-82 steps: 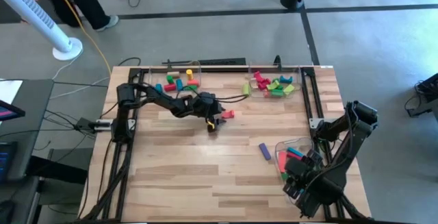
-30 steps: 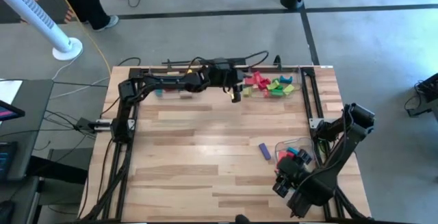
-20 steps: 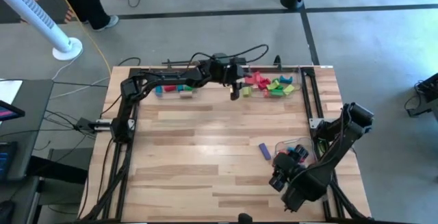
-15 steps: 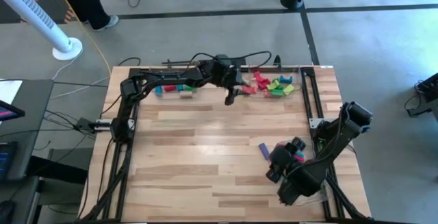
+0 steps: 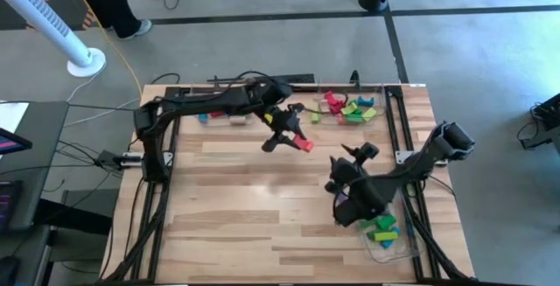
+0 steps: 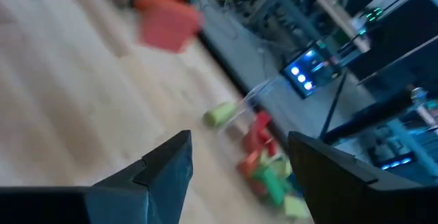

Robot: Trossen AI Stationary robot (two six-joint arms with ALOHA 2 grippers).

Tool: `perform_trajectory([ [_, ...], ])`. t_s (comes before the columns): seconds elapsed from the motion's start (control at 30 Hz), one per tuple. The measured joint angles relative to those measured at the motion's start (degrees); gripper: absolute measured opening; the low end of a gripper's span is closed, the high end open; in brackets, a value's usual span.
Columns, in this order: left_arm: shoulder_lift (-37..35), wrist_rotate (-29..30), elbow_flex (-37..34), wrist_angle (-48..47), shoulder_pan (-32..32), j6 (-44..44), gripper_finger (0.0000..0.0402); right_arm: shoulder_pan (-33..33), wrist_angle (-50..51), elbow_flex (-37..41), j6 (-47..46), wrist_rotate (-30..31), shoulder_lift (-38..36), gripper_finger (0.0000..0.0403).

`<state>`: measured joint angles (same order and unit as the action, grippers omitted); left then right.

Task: Sort blocks by size
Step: Put the orange arch block into the top right transparent bin

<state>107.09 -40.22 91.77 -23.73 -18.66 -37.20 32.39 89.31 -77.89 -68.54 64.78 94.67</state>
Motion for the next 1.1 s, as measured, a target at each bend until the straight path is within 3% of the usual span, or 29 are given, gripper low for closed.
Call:
perform_trajectory([
  [0.2,-7.5,11.65,-0.02,-6.17,3.57,-1.3,0.0129,-3.53,-1.5,0.0,5.94,3.78,-2.63,0.0274],
  [0.53,-21.52,27.5,-3.18,-12.23,3.63,3.7,0.0128,-8.87,-6.74,0.0,21.24,3.8,-9.52,0.0274],
  [0.77,-33.35,30.86,-12.7,-10.73,1.73,8.46,0.0128,-13.42,-14.38,0.0,38.17,-0.04,-18.97,0.0274],
  [0.93,-41.05,29.92,-25.44,-1.71,1.71,11.52,0.0128,-18.43,-30.59,2.63,58.36,-11.33,-28.23,0.0274],
  [1.1,-46.13,25.89,-37.99,10.79,1.74,16.03,0.0129,-27.11,-53.25,12.62,76.02,-34.48,-38.16,0.0274],
])
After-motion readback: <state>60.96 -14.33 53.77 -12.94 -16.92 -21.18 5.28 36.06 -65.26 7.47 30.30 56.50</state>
